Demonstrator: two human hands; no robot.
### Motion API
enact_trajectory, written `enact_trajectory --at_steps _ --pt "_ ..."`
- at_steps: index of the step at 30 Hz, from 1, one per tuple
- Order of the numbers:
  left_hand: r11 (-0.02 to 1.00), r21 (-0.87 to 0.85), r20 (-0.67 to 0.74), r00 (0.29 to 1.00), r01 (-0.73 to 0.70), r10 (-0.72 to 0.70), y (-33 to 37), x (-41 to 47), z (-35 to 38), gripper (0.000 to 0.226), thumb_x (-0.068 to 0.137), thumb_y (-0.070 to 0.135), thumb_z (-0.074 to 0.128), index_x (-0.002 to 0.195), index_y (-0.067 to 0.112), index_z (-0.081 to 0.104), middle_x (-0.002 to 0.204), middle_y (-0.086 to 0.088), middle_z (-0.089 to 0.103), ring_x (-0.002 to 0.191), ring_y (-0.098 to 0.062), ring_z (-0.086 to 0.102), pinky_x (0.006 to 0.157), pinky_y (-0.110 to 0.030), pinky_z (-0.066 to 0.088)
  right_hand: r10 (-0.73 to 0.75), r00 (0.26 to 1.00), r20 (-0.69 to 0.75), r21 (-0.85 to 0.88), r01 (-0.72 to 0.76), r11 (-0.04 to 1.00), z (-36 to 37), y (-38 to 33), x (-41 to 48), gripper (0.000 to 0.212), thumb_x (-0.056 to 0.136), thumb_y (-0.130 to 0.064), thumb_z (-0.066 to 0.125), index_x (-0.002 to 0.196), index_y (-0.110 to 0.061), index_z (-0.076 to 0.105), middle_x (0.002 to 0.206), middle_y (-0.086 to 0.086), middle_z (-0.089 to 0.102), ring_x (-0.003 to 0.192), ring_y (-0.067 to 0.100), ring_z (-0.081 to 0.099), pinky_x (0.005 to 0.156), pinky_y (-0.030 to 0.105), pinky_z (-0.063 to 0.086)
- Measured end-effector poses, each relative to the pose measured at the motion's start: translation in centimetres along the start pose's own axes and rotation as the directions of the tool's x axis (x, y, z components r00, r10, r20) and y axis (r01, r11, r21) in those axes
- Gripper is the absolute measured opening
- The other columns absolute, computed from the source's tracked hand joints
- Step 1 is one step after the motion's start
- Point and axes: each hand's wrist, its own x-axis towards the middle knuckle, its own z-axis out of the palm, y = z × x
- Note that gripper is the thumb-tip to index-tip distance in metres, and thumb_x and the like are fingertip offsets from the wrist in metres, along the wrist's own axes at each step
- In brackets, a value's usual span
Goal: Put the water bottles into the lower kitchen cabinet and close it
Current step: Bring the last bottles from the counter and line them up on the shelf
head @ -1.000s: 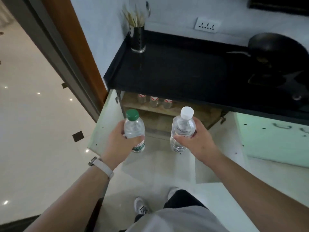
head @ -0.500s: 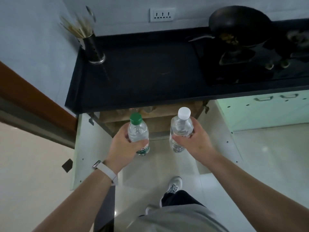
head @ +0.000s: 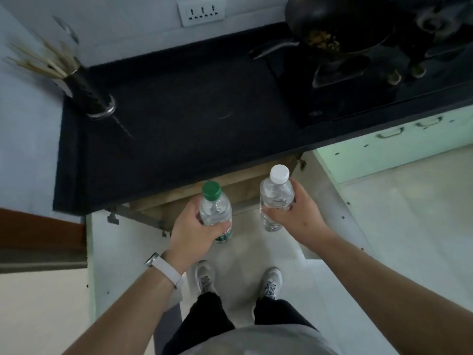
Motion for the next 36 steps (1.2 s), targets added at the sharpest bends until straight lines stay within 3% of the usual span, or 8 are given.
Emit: enact_trajectory --at_steps 6,11,15,21,27,30,36 --pt "0.998 0.005 0.169 0.984 -0.058 0.056 -1.1 5.0 0.9 0.049 0.070 0.012 0.091 0.107 0.030 0.064 0.099 0.011 0.074 0.088 -0.003 0.069 0.082 -0.029 0.053 0.084 0.987 -0.140 0.038 -0.080 0.996 1.1 1.1 0.8 0.072 0.076 -0.031 0.081 0.134 -0.042 0.038 0.110 -0.019 0.059 0.100 0.010 0.059 0.076 0.022 0.046" --pt "0.996 -0.001 0.321 0.943 -0.089 0.085 -3.1 8.4 2.0 0.054 0.070 0.009 0.090 0.110 0.030 0.061 0.102 0.007 0.071 0.087 0.000 0.068 0.078 -0.021 0.051 0.150 0.957 -0.248 0.071 -0.136 0.988 2.6 2.2 1.4 0.072 0.075 -0.030 0.083 0.134 -0.036 0.043 0.112 -0.016 0.061 0.098 0.008 0.061 0.069 0.017 0.045" --pt "0.996 0.035 0.386 0.920 -0.081 0.061 -5.5 10.3 3.5 0.059 0.064 0.025 0.092 0.112 0.039 0.061 0.105 0.012 0.072 0.095 -0.008 0.070 0.089 -0.039 0.057 0.182 0.941 -0.285 0.128 -0.151 0.980 3.6 3.9 2.1 0.064 0.073 -0.029 0.083 0.124 -0.044 0.047 0.105 -0.020 0.064 0.095 0.002 0.062 0.071 0.019 0.048" --pt "0.999 0.036 0.405 0.914 -0.033 0.015 -7.9 11.7 6.0 0.058 0.065 0.026 0.090 0.115 0.033 0.063 0.105 0.011 0.074 0.095 -0.008 0.071 0.090 -0.043 0.058 0.212 0.939 -0.270 0.147 -0.178 0.973 4.8 7.1 4.1 0.066 0.071 -0.032 0.083 0.127 -0.041 0.048 0.107 -0.017 0.065 0.098 0.006 0.064 0.081 0.029 0.053" --pt "0.999 0.027 0.368 0.930 -0.025 0.014 -11.8 14.8 9.7 0.060 0.068 0.018 0.092 0.118 0.033 0.062 0.108 0.013 0.073 0.096 -0.003 0.070 0.089 -0.034 0.057 0.163 0.958 -0.236 0.136 -0.133 0.982 6.1 12.7 7.6 0.066 0.074 -0.030 0.083 0.128 -0.039 0.047 0.105 -0.024 0.063 0.094 -0.006 0.061 0.070 0.011 0.045" --pt "0.999 0.024 0.337 0.941 -0.048 0.037 -15.0 17.2 12.0 0.061 0.067 0.018 0.093 0.118 0.035 0.063 0.108 0.016 0.073 0.098 -0.002 0.069 0.091 -0.035 0.056 0.144 0.957 -0.251 0.161 -0.105 0.981 7.4 16.9 10.2 0.061 0.073 -0.027 0.083 0.119 -0.046 0.048 0.100 -0.025 0.065 0.091 -0.006 0.062 0.072 0.013 0.048" --pt "0.994 -0.004 0.233 0.967 -0.107 0.105 -21.5 22.0 16.9 0.054 0.067 0.020 0.093 0.108 0.043 0.065 0.106 0.022 0.072 0.102 -0.003 0.068 0.093 -0.035 0.055 0.080 0.961 -0.263 0.262 -0.009 0.965 9.9 26.1 16.6 0.058 0.075 -0.016 0.084 0.121 -0.036 0.055 0.099 -0.019 0.068 0.089 -0.006 0.065 0.068 0.007 0.047"
